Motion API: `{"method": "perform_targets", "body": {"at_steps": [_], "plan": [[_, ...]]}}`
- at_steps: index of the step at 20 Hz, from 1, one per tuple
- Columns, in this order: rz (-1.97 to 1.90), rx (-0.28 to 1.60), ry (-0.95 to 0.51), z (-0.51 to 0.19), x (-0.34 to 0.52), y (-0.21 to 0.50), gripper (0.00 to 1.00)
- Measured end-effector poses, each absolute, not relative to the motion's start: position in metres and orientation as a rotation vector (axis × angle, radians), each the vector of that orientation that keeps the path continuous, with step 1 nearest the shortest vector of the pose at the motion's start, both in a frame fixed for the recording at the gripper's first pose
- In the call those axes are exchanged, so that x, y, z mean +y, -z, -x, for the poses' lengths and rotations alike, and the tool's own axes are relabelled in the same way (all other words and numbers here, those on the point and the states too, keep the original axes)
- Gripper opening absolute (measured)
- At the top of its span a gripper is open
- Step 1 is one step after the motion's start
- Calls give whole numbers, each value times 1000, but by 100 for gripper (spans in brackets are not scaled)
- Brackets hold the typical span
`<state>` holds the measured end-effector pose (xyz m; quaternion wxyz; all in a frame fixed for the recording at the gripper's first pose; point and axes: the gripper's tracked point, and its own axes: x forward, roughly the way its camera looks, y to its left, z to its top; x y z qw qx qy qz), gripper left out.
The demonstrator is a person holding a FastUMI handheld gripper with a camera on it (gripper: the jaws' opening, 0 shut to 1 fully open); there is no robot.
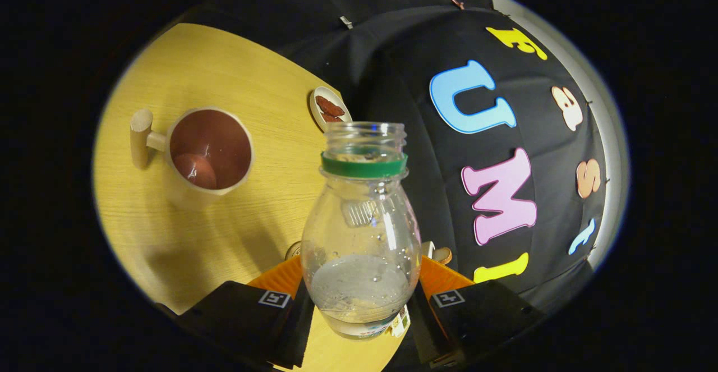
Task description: Take the bottle from table, then pour the juice into the cup, finally place the bottle on the coaster
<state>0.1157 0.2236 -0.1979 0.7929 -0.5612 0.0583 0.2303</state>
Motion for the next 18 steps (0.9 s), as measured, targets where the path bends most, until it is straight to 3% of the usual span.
{"method": "perform_targets", "body": {"at_steps": [18], "plan": [[1569,39,-528,-130,245,208,76]]}}
